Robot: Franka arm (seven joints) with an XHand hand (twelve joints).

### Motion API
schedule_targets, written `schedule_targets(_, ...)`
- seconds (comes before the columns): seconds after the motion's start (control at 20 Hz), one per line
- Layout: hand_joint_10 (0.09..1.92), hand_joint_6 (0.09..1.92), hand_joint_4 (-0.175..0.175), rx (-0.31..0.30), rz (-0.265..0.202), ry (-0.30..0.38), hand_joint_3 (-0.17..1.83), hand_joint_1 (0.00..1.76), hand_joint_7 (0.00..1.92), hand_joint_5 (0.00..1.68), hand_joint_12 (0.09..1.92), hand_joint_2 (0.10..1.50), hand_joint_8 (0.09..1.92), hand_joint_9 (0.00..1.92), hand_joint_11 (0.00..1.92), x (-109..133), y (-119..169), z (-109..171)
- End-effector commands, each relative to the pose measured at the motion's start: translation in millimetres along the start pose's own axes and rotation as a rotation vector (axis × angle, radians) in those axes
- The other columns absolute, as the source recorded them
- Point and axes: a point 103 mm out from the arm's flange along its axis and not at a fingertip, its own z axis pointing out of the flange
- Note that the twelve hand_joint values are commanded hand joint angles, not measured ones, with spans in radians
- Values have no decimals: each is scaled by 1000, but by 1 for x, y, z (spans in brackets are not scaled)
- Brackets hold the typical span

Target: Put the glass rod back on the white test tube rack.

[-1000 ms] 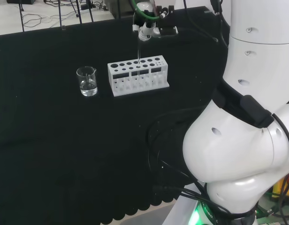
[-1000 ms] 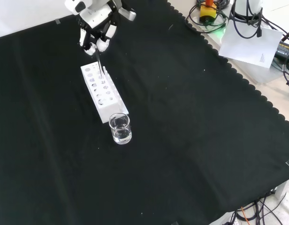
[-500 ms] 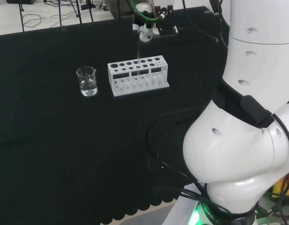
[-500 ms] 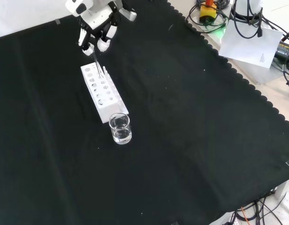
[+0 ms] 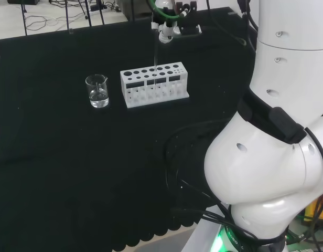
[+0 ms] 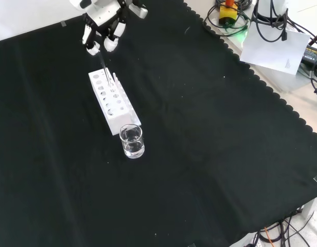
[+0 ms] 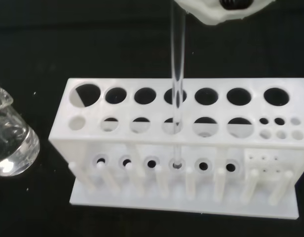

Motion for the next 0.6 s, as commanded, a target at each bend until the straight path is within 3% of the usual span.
schedule_targets(0.05,818,1011,-175,-19,20,13,-175,1504,683,409,733,918,945,1765,1848,-10,-2,-8)
schedule_targets(0.6,818,1009,-175,-44,33,3,-175,1501,672,422,734,919,932,1761,1848,-17,-7,-15)
